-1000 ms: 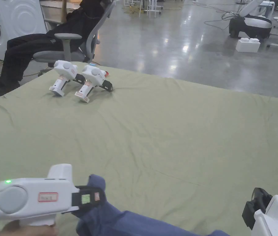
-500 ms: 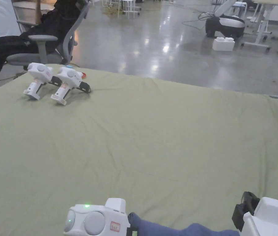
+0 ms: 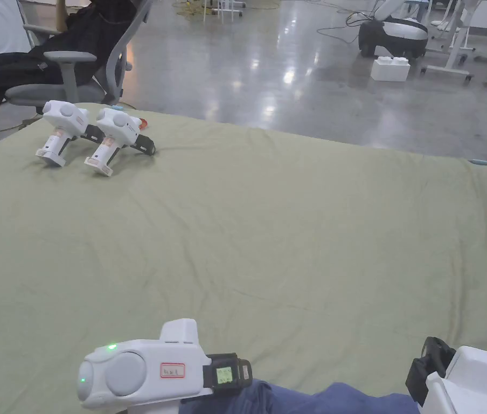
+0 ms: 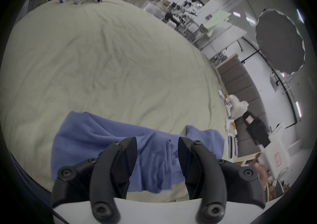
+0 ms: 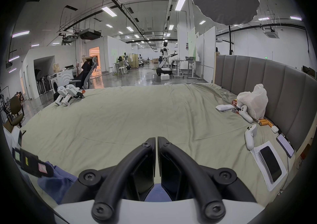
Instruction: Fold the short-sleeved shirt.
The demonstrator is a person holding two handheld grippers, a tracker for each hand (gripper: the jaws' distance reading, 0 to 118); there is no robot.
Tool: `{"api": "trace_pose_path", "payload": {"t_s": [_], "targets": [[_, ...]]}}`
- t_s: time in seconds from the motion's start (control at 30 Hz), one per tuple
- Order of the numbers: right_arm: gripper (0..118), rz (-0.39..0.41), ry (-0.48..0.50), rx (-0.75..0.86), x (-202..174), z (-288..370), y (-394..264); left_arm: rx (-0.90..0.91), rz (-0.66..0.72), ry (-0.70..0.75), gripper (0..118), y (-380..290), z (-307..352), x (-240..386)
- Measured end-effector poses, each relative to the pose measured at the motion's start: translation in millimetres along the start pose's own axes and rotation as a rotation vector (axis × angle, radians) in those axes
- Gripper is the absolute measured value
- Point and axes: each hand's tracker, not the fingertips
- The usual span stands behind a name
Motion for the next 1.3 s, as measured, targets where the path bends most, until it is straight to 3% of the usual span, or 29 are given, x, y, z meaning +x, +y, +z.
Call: {"api": "trace_pose_path", "payload": {"t_s": [0.13, 0.23, 0.37, 0.57, 0.77, 0.83, 0.93, 1.0, 1.1, 1.3], "targets": [[2, -0.002, -0.002, -0.007, 1, 0, -1, 0.026, -0.066, 0.073, 15, 3, 8, -1], [2, -0.004, 0.0, -0.013, 2, 0, -2, -0.063, -0.127, 0.159, 7, -4, -11, -2], [2, 0.003, 0.001, -0.02, 2, 0, -5, -0.186, -0.193, 0.113, 5, -25, -41, 9], [2, 0.001, -0.003, -0.034, 5, 0, -8, -0.194, -0.269, 0.118, 3, -52, -74, 29], [2, 0.003, -0.002, -0.041, 5, 1, -10, -0.161, -0.177, 0.045, 3, -46, -65, 13], [2, -0.002, 0.001, -0.044, 5, 1, -10, -0.128, -0.127, -0.028, 9, -31, -46, 0], [2, -0.001, 0.008, -0.045, 3, 3, -6, -0.032, -0.08, -0.071, 44, -3, -4, -30], [2, 0.004, 0.011, -0.035, 1, 4, -4, 0.057, -0.08, -0.043, 56, 12, 22, -52], [2, 0.004, 0.02, -0.035, -3, 4, -1, 0.135, -0.033, 0.021, 59, 19, 43, -90], [2, 0.006, 0.041, -0.044, -11, 3, -2, -0.048, 0.015, -0.089, 75, 11, 37, -161]]}}
